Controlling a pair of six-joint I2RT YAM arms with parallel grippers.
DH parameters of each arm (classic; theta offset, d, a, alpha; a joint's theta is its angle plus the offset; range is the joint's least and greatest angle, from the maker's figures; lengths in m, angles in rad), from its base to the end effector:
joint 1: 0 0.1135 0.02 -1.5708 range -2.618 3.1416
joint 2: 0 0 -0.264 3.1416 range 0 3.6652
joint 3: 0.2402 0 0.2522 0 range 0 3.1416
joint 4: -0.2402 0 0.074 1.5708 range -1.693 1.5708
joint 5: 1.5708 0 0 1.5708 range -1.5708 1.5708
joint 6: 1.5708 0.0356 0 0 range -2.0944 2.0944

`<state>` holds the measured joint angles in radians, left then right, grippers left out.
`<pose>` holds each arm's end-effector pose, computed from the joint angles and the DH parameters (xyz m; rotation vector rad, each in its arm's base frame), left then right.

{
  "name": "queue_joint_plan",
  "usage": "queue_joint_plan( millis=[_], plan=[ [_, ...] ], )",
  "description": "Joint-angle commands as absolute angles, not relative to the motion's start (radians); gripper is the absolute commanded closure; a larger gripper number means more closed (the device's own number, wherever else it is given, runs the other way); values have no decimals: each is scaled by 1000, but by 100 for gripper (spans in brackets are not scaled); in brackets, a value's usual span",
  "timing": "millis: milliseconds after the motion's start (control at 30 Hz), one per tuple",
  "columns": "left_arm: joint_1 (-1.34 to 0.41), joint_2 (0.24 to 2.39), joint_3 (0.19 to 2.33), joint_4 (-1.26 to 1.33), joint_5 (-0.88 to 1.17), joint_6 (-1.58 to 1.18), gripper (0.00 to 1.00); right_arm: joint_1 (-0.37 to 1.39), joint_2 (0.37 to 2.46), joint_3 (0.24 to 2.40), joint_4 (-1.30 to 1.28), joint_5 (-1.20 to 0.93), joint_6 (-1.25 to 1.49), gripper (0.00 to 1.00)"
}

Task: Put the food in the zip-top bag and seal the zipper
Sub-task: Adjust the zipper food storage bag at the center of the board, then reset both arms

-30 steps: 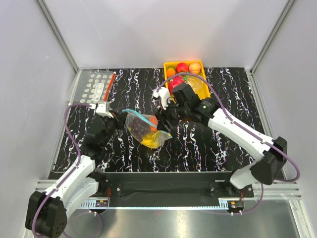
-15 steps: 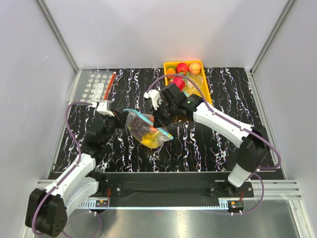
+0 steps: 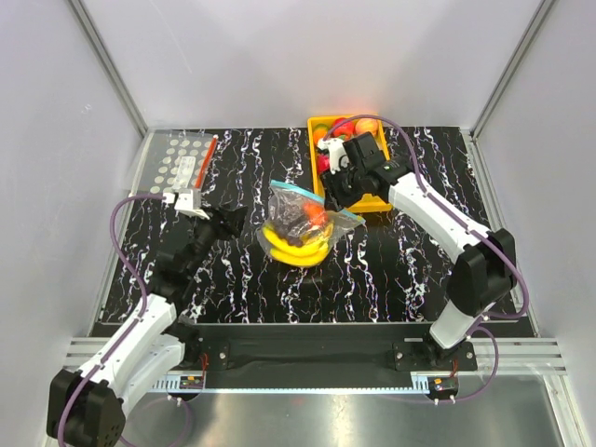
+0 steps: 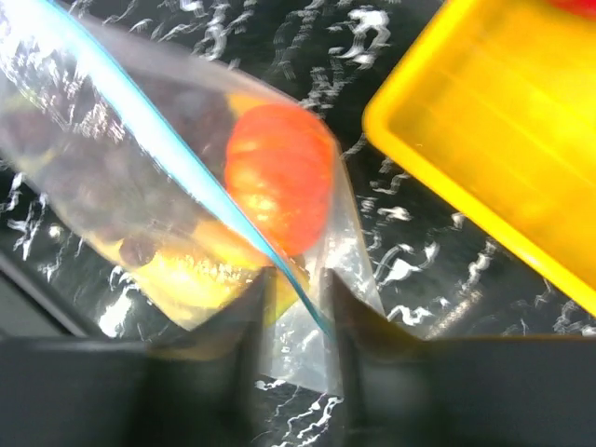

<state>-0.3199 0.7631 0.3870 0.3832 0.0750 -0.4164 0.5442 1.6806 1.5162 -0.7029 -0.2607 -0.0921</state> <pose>0.1782 -0.0618 0.2626 -0.0168 1.5993 -0.6352 0.3123 0.1997 0.3123 -0.8833 2.3032 0.5175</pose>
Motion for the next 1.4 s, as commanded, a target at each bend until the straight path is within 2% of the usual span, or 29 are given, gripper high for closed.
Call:
queue_joint_plan(
  millis=[0,33,67,167,333,467,567,600,667,800,1000,1133,1367],
  plan=[
    [-325,744,433,391,98,-434,37,551,1644,1591,-696,-172,-80,51],
    [-325,739,439,371,100,-436,37,551,1649,1617,-699,-119,-69,31],
    [-325,733,440,364,101,-436,36,551,1651,1626,-696,-88,-58,16],
    [-328,692,445,325,100,-437,35,551,1623,1625,-671,-9,-28,9],
    [-328,611,514,186,126,-449,31,549,1499,1559,-624,46,31,7],
    [-328,563,583,62,138,-436,24,549,1370,1467,-565,20,80,3],
    [-328,517,635,-33,124,-433,11,549,1237,1364,-499,28,121,0],
    [-328,512,664,-84,129,-431,4,549,1200,1304,-482,32,129,0],
    [-327,508,702,-153,149,-399,1,549,1094,1250,-448,63,159,0],
    [-327,483,790,-343,135,-310,1,549,930,1120,-431,118,175,0],
    [-327,397,810,-481,100,-209,1,549,718,996,-460,181,198,0],
    [-327,344,757,-509,49,-170,1,549,603,921,-468,221,212,0],
    [-327,209,673,-473,31,-160,1,549,522,877,-462,221,225,0]
  ],
)
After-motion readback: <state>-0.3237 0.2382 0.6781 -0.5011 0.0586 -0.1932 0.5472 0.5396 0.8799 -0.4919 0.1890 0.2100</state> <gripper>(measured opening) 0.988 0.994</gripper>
